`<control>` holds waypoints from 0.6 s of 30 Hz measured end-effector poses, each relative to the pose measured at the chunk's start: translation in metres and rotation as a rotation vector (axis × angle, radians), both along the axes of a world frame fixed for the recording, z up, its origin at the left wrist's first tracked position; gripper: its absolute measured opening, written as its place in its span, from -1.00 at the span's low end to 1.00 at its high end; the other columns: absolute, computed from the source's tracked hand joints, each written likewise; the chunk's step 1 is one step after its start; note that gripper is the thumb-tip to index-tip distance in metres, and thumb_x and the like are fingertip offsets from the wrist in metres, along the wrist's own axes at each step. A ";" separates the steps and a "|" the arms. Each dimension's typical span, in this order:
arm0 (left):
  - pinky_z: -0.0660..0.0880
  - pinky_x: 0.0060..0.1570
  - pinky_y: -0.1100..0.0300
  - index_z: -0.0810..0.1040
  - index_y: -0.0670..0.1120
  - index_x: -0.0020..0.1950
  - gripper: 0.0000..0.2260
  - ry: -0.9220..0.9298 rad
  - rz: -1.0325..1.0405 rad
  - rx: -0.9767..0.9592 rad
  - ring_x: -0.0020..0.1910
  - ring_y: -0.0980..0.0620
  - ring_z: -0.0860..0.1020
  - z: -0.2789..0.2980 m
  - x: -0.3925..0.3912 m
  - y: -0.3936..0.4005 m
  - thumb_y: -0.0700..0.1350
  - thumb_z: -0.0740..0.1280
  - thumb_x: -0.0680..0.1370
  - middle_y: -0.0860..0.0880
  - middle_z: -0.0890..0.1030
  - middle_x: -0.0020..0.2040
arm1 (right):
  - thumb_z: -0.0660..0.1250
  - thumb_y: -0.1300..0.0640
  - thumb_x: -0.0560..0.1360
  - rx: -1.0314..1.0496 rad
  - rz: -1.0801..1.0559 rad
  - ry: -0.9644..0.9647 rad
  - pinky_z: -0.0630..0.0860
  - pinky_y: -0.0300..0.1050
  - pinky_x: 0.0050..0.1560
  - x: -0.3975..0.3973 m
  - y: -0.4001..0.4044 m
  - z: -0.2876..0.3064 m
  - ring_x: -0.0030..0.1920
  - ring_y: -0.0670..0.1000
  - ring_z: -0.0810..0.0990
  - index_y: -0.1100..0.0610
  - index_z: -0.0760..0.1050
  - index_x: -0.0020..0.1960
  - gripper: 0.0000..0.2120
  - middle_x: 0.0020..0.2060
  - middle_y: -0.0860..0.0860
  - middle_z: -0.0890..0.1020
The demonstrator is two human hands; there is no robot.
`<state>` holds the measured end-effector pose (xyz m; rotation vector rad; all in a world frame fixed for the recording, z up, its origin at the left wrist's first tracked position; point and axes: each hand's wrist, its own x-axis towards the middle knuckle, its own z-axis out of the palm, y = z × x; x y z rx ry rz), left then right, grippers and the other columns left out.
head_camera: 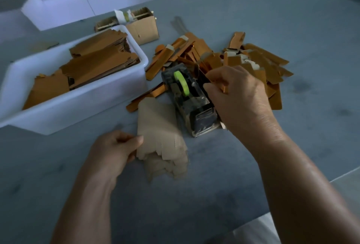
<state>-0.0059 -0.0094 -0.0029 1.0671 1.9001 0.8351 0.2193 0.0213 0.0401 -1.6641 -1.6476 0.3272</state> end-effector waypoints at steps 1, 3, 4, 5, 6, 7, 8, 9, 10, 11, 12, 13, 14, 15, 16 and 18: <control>0.45 -0.20 0.14 0.59 -0.18 -0.29 -0.86 -0.038 0.013 -0.002 -0.36 -0.02 0.50 0.001 -0.001 -0.001 -0.19 0.46 0.46 -0.08 0.58 -0.40 | 0.28 0.10 0.53 0.001 0.002 0.001 0.33 -0.52 -0.26 0.001 -0.002 -0.001 -0.06 -0.12 0.48 0.07 0.56 0.14 -0.80 0.03 -0.03 0.56; 0.46 -0.25 0.17 0.60 -0.18 -0.29 -0.87 -0.096 0.046 0.015 -0.34 0.01 0.51 0.003 -0.004 -0.001 -0.22 0.45 0.46 -0.02 0.60 -0.44 | 0.29 0.09 0.54 0.009 0.012 0.009 0.36 -0.53 -0.26 0.002 -0.005 -0.002 -0.08 -0.12 0.50 0.07 0.56 0.14 -0.80 0.01 -0.03 0.57; 0.45 -0.27 0.17 0.60 -0.17 -0.29 -0.87 -0.114 0.065 0.031 -0.36 0.01 0.51 0.003 -0.005 -0.001 -0.23 0.44 0.46 0.00 0.59 -0.46 | 0.29 0.08 0.54 0.008 0.017 0.018 0.36 -0.54 -0.26 0.002 -0.007 -0.002 -0.08 -0.11 0.51 0.06 0.56 0.14 -0.79 0.00 -0.04 0.57; 0.44 -0.29 0.17 0.59 -0.16 -0.28 -0.88 -0.135 0.082 0.044 -0.38 0.02 0.49 0.004 -0.004 -0.001 -0.23 0.44 0.46 0.01 0.58 -0.48 | 0.29 0.08 0.54 0.005 0.023 0.025 0.36 -0.54 -0.26 0.002 -0.008 -0.003 -0.07 -0.11 0.51 0.06 0.56 0.14 -0.79 0.00 -0.04 0.57; 0.43 -0.32 0.17 0.59 -0.16 -0.25 -0.89 -0.160 0.093 0.051 -0.40 0.02 0.49 0.005 -0.002 -0.001 -0.23 0.44 0.47 0.02 0.57 -0.49 | 0.29 0.08 0.53 0.001 0.029 0.031 0.36 -0.54 -0.26 0.001 -0.010 -0.004 -0.07 -0.12 0.52 0.05 0.56 0.14 -0.79 0.00 -0.05 0.58; 0.43 -0.35 0.19 0.58 -0.15 -0.23 -0.91 -0.181 0.092 0.049 -0.43 0.04 0.49 0.005 0.001 -0.001 -0.22 0.45 0.46 0.03 0.57 -0.50 | 0.30 0.07 0.53 -0.005 0.034 0.034 0.36 -0.56 -0.26 0.000 -0.011 -0.005 -0.07 -0.12 0.52 0.05 0.56 0.14 -0.79 0.00 -0.06 0.58; 0.43 -0.40 0.23 0.58 -0.15 -0.20 -0.91 -0.189 0.077 0.040 -0.46 0.08 0.50 0.006 0.005 -0.001 -0.20 0.47 0.43 0.03 0.58 -0.50 | 0.30 0.07 0.53 -0.013 0.038 0.036 0.36 -0.58 -0.26 -0.002 -0.013 -0.006 -0.08 -0.13 0.51 0.05 0.56 0.14 -0.79 -0.01 -0.07 0.57; 0.43 -0.44 0.27 0.57 -0.15 -0.18 -0.88 -0.182 0.056 0.029 -0.49 0.12 0.51 0.006 0.008 -0.001 -0.18 0.50 0.41 0.03 0.59 -0.48 | 0.30 0.08 0.53 -0.018 0.042 0.039 0.35 -0.60 -0.25 -0.003 -0.014 -0.007 -0.09 -0.14 0.50 0.04 0.56 0.14 -0.79 -0.02 -0.08 0.56; 0.43 -0.45 0.28 0.57 -0.15 -0.14 -0.85 -0.164 0.039 0.021 -0.48 0.12 0.53 0.006 0.012 -0.001 -0.18 0.51 0.39 0.01 0.60 -0.43 | 0.30 0.09 0.53 -0.019 0.044 0.044 0.34 -0.63 -0.22 -0.004 -0.015 -0.007 -0.11 -0.14 0.49 0.04 0.57 0.13 -0.80 -0.04 -0.10 0.54; 0.43 -0.42 0.27 0.56 -0.15 -0.12 -0.82 -0.137 0.030 0.019 -0.43 0.09 0.55 0.005 0.014 0.000 -0.18 0.52 0.38 -0.03 0.62 -0.36 | 0.31 0.09 0.52 -0.018 0.045 0.049 0.32 -0.64 -0.20 -0.004 -0.016 -0.008 -0.13 -0.14 0.48 0.05 0.57 0.12 -0.81 -0.06 -0.10 0.54; 0.43 -0.38 0.24 0.56 -0.15 -0.12 -0.81 -0.110 0.027 0.021 -0.38 0.05 0.55 0.004 0.015 0.000 -0.18 0.53 0.37 -0.07 0.62 -0.31 | 0.31 0.10 0.52 -0.017 0.046 0.051 0.33 -0.62 -0.18 -0.005 -0.017 -0.007 -0.14 -0.14 0.49 0.04 0.58 0.11 -0.82 -0.07 -0.10 0.54; 0.43 -0.35 0.21 0.56 -0.15 -0.14 -0.82 -0.086 0.024 0.023 -0.36 0.02 0.54 0.003 0.015 0.001 -0.18 0.53 0.38 -0.08 0.62 -0.29 | 0.31 0.10 0.52 -0.015 0.046 0.055 0.36 -0.59 -0.18 -0.005 -0.017 -0.007 -0.15 -0.14 0.50 0.04 0.58 0.10 -0.82 -0.08 -0.10 0.55; 0.44 -0.33 0.19 0.56 -0.15 -0.16 -0.84 -0.066 0.017 0.023 -0.35 0.01 0.53 0.003 0.015 0.001 -0.19 0.52 0.39 -0.09 0.61 -0.30 | 0.32 0.10 0.52 -0.013 0.047 0.060 0.39 -0.56 -0.18 -0.005 -0.018 -0.006 -0.15 -0.14 0.51 0.04 0.58 0.09 -0.83 -0.08 -0.09 0.56; 0.45 -0.32 0.18 0.56 -0.16 -0.18 -0.86 -0.050 0.008 0.021 -0.36 0.01 0.52 0.002 0.015 0.001 -0.20 0.51 0.40 -0.10 0.60 -0.31 | 0.32 0.10 0.52 -0.010 0.049 0.065 0.41 -0.54 -0.20 -0.004 -0.019 -0.006 -0.16 -0.15 0.51 0.04 0.58 0.09 -0.83 -0.08 -0.09 0.57; 0.45 -0.33 0.18 0.56 -0.17 -0.18 -0.87 -0.039 -0.004 0.018 -0.37 0.01 0.51 0.002 0.014 0.001 -0.22 0.50 0.41 -0.10 0.59 -0.32 | 0.32 0.11 0.52 -0.004 0.051 0.068 0.41 -0.55 -0.21 -0.004 -0.020 -0.005 -0.18 -0.16 0.51 0.05 0.59 0.08 -0.83 -0.08 -0.08 0.57; 0.42 -0.35 0.17 0.57 -0.19 -0.18 -0.90 -0.024 -0.029 0.019 -0.42 0.02 0.49 0.002 0.011 -0.002 -0.25 0.48 0.43 -0.11 0.58 -0.34 | 0.32 0.11 0.51 0.008 0.059 0.070 0.37 -0.60 -0.19 -0.002 -0.021 -0.005 -0.22 -0.22 0.49 0.06 0.59 0.07 -0.84 -0.11 -0.10 0.55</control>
